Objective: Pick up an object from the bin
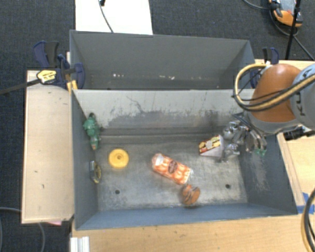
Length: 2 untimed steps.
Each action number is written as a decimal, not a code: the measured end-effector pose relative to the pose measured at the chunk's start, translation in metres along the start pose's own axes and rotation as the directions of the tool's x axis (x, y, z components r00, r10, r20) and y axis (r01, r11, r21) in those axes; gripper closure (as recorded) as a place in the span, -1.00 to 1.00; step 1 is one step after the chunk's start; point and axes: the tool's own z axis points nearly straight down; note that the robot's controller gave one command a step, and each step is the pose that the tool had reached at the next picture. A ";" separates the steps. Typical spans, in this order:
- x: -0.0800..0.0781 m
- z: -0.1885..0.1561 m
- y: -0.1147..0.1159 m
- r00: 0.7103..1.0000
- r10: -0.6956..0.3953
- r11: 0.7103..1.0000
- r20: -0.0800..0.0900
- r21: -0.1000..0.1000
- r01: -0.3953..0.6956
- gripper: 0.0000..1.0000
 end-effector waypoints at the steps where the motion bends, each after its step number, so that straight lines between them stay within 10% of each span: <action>1: 0.005 -0.043 0.005 1.000 0.009 1.000 -0.017 -0.003 -0.009 1.00; 2: 0.005 -0.123 0.007 1.000 0.006 1.000 -0.011 -0.003 -0.006 1.00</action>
Offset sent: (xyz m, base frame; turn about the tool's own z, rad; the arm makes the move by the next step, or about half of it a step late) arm -0.0069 0.0079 0.1226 0.0125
